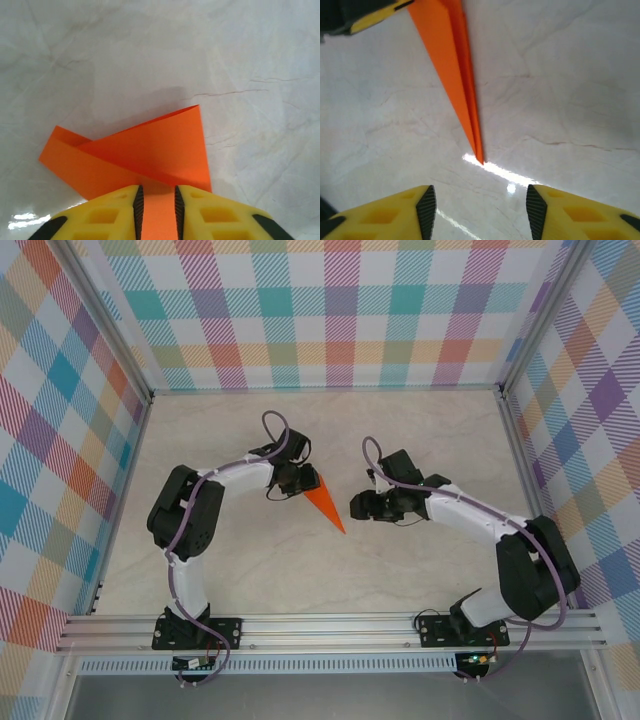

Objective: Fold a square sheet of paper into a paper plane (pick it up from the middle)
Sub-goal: Fold the wing for the fifth time at the center of the table.

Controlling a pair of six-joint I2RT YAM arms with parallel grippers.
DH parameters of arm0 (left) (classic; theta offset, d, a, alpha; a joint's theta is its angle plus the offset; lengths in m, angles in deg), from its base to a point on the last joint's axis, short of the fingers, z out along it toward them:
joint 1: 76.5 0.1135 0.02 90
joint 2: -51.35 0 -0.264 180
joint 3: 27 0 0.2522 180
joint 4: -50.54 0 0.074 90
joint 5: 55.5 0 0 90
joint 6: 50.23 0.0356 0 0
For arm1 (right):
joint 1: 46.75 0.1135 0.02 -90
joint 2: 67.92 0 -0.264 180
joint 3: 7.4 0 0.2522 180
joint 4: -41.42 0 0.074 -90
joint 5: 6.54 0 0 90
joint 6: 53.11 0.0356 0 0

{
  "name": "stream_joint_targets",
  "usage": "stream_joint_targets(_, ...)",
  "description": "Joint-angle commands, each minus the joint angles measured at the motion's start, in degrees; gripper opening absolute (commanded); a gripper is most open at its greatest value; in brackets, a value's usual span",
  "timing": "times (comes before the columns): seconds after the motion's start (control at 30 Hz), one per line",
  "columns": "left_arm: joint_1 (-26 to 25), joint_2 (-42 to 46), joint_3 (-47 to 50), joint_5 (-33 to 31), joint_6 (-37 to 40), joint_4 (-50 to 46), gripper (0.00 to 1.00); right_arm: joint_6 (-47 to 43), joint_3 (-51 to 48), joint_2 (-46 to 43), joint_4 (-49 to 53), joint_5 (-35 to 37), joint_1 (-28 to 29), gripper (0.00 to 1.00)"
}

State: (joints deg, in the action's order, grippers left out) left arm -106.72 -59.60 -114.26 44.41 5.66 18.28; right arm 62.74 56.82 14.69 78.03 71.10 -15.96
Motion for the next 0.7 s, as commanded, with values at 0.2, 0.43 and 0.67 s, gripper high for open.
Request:
stream_joint_targets(0.2,-8.5,4.33,-8.03,-20.47,-7.04,-20.82,0.53,1.65,-8.44,-9.65,-1.66,13.94,-1.82,1.0)
stream_joint_targets(0.43,-14.7,-3.53,-18.62,-28.65,-12.24,-30.38,0.61,3.23,-9.95,-9.65,-1.17,15.48,-3.08,1.0)
stream_joint_targets(0.67,-16.1,-14.29,-29.96,-28.95,-12.39,-36.86,0.62,4.11,-9.62,-8.75,-0.15,16.63,-3.19,1.0)
